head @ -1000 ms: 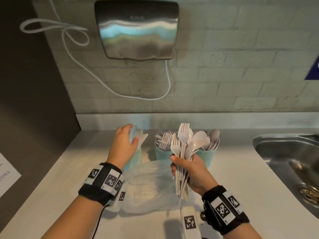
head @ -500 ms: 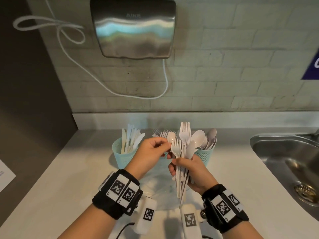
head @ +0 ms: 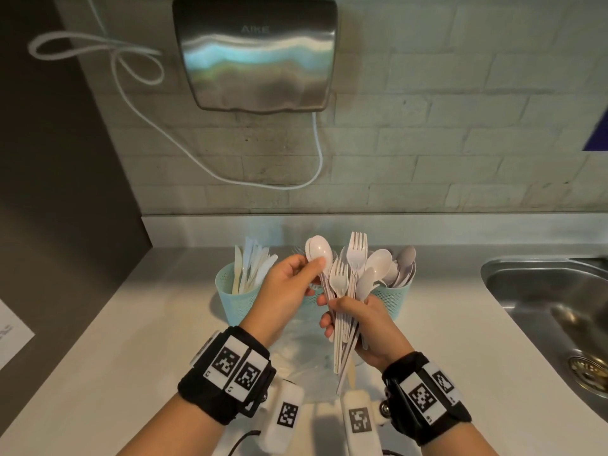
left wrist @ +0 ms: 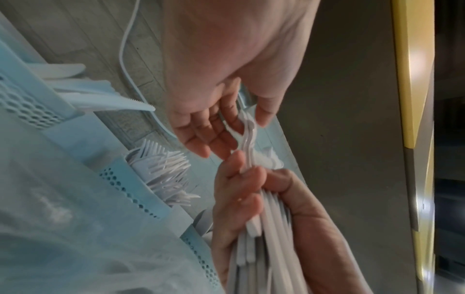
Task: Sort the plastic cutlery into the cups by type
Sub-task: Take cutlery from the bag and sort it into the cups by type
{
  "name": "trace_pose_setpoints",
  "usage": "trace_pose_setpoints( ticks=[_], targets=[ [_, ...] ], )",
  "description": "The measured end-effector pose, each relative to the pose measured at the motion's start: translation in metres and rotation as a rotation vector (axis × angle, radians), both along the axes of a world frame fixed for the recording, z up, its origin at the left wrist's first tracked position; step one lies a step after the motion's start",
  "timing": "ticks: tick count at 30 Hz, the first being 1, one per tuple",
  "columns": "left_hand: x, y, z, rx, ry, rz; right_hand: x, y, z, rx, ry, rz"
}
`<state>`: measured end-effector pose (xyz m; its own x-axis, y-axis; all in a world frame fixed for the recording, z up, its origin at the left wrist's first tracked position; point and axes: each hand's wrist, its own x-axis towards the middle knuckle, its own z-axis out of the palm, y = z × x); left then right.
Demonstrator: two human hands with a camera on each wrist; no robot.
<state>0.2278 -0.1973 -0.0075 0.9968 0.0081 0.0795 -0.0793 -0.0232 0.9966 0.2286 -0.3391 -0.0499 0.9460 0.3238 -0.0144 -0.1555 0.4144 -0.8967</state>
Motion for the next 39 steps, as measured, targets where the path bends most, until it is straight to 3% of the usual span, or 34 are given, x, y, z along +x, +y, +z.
trace_pose_setpoints(
  ticks=[2, 6, 17, 19, 24, 27, 31, 36, 39],
  targets=[
    [-0.002, -0.003, -0.002, 0.044, 0.011, -0.079, 0.000, 0.001, 0.001, -0.003, -0.003, 0.002],
    [-0.001, -0.004, -0.001, 0.016, -0.003, -0.055, -0.001, 0.000, 0.001, -0.012, 0.001, -0.009],
    [0.013, -0.024, 0.021, -0.335, -0.146, 0.063, -0.001, -0.028, 0.003, -0.045, 0.035, -0.124],
    [0.012, -0.030, 0.024, -0.226, -0.147, 0.025, -0.001, -0.033, 0.001, -0.078, 0.042, -0.198],
    [0.000, -0.059, 0.007, 0.238, -0.100, -0.149, 0.000, -0.035, 0.000, -0.212, -0.008, -0.360],
    [-0.003, -0.073, 0.000, 0.443, -0.215, -0.067, -0.004, -0.035, 0.002, -0.313, -0.058, -0.421],
    [0.002, -0.077, 0.006, 0.485, -0.313, 0.046, -0.009, -0.042, 0.002, -0.264, -0.089, -0.396],
    [0.005, -0.081, 0.006, 0.345, -0.369, 0.157, -0.009, -0.043, 0.005, -0.290, -0.140, -0.387],
    [0.004, -0.086, 0.003, 0.271, -0.365, 0.123, -0.011, -0.045, 0.005, -0.304, -0.163, -0.401]
  ],
)
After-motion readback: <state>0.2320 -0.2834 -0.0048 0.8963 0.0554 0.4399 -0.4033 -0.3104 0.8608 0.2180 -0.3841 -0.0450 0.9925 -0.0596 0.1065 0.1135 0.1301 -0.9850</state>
